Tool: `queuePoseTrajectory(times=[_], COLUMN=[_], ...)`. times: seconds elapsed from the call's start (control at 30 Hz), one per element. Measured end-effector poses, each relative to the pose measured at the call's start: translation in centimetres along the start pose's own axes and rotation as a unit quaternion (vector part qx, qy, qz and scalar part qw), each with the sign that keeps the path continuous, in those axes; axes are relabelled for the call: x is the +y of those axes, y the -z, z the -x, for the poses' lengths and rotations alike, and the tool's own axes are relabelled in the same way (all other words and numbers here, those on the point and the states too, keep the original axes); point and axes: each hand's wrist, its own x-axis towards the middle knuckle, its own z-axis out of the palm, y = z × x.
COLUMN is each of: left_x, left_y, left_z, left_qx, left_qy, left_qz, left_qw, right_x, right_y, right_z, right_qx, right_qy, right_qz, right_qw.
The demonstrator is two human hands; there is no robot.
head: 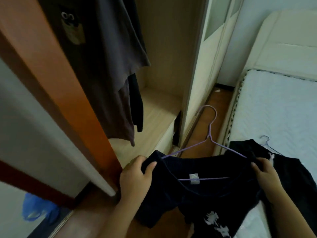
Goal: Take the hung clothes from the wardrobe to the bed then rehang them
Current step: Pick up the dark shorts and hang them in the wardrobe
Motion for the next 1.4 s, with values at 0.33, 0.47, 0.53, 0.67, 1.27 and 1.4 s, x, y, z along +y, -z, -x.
queuePoseTrajectory(times=[0.33,0.47,0.53,0.67,1.27,1.4], left_x=[2.9,3.9,4.5,5.9,9.6,13.5], left_y=[-5.7,-8.1,-9.0,-10.9,-5.5,-3.5], left_z=[-9.1,-14.7,-18.2,-26.1,-46.4,-43.5], left_qx=[0.038,0.032,0.039,0.076,0.150,0.212], left_qy=[-0.085,-0.123,-0.148,-0.166,-0.023,-0.121], left_qz=[0.038,0.021,-0.012,-0.084,-0.204,-0.186], left_qw=[0.995,0.992,0.988,0.980,0.967,0.952], right_x=[-1.9,-3.2,-4.5,-7.4,-31.2,-35.5], right_y=[3.2,2.9,2.5,1.8,-4.3,-7.7], right_z=[-3.7,-7.6,-10.1,-17.4,-34.1,-33.8], right_qx=[0.110,0.105,0.078,0.009,-0.319,-0.292], right_qy=[-0.001,0.014,0.030,0.082,0.233,0.258], right_qz=[0.067,0.084,0.098,0.146,-0.168,-0.165], right_qw=[0.992,0.991,0.992,0.986,0.903,0.906])
